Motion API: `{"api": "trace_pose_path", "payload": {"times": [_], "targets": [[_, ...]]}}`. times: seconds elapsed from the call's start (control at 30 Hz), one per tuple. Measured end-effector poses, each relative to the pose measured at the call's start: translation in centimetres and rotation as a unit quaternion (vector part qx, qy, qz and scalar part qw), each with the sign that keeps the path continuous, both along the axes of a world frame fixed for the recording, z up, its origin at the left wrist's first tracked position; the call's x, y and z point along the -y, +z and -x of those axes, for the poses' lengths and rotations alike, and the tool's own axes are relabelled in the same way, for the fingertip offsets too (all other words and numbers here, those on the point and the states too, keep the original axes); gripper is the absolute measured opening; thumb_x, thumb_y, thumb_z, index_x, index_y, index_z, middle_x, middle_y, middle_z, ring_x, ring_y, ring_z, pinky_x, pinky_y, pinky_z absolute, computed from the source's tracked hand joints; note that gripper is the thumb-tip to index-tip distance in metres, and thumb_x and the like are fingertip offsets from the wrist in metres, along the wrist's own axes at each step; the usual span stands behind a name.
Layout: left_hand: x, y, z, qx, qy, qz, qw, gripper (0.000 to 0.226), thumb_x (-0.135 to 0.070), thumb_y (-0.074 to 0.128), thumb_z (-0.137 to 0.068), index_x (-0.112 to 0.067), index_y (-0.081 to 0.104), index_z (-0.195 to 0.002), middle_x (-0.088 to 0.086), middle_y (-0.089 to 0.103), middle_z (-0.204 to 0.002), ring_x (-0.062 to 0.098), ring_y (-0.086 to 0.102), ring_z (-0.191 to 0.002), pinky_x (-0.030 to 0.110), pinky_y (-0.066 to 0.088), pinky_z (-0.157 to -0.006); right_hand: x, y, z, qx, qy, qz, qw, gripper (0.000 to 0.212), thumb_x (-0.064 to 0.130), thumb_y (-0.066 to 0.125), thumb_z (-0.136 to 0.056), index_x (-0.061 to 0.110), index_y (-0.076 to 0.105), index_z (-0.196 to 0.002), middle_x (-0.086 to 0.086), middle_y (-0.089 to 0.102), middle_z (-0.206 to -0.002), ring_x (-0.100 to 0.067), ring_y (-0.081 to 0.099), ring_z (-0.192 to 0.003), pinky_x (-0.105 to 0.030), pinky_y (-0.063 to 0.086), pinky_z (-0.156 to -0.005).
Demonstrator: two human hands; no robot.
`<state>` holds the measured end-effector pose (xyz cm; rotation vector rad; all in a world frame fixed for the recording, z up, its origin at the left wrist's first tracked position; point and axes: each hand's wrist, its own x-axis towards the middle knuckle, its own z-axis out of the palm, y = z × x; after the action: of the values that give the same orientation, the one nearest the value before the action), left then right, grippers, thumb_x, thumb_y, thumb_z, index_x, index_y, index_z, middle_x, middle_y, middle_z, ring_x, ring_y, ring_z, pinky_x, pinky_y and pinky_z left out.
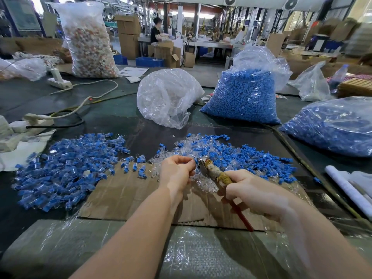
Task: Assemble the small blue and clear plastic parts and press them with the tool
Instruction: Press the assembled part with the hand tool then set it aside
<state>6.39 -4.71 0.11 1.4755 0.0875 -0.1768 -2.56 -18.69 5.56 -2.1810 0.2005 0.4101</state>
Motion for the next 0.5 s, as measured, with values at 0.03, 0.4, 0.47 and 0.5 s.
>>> {"api": "trace_pose_path", "payload": {"times": [0.03, 0.4, 0.47, 0.5], "targets": [[0.05, 0.02, 0.01, 0.000, 0.000, -0.001, 1.000, 0.008, -0.002, 0.061, -0.087, -0.009, 0.063, -0.084, 0.004, 0.062, -0.072, 0.007, 0.055, -0.056, 0.015, 0.041, -0.041, 0.02, 0.02, 0.04, -0.001, 0.001, 0.001, 1.000, 0.009, 0.005, 0.048, -0.080, 0.013, 0.049, -0.086, -0.009, 0.051, -0.086, -0.020, 0.051, -0.076, -0.028, 0.036, -0.059], [0.58, -0.66, 0.32, -0.048, 0.012, 0.060, 0.997, 0.009, 0.001, 0.059, -0.086, -0.007, 0.062, -0.083, 0.006, 0.060, -0.067, 0.009, 0.053, -0.052, 0.016, 0.045, -0.045, -0.79, -0.16, 0.28, 0.022, 0.019, 0.074, 0.997, 0.015, 0.007, 0.042, -0.089, 0.013, 0.044, -0.076, -0.008, 0.048, -0.084, -0.019, 0.047, -0.068, -0.032, 0.039, -0.062], [0.73, -0.68, 0.40, -0.044, 0.012, 0.062, 0.997, 0.011, 0.002, 0.059, -0.086, -0.007, 0.061, -0.082, 0.005, 0.059, -0.067, 0.009, 0.052, -0.052, 0.015, 0.045, -0.045, -0.89, -0.34, 0.27, 0.033, 0.016, 0.096, 0.995, 0.018, 0.006, 0.041, -0.090, 0.014, 0.043, -0.073, -0.009, 0.049, -0.080, -0.018, 0.046, -0.066, -0.033, 0.038, -0.060], [0.78, -0.70, 0.45, -0.043, 0.013, 0.063, 0.997, 0.011, 0.003, 0.059, -0.086, -0.007, 0.061, -0.081, 0.005, 0.059, -0.067, 0.009, 0.052, -0.052, 0.015, 0.046, -0.045, -0.94, -0.45, 0.24, 0.037, 0.015, 0.103, 0.994, 0.019, 0.006, 0.040, -0.089, 0.015, 0.041, -0.072, -0.008, 0.048, -0.077, -0.018, 0.045, -0.064, -0.032, 0.038, -0.059]]}}
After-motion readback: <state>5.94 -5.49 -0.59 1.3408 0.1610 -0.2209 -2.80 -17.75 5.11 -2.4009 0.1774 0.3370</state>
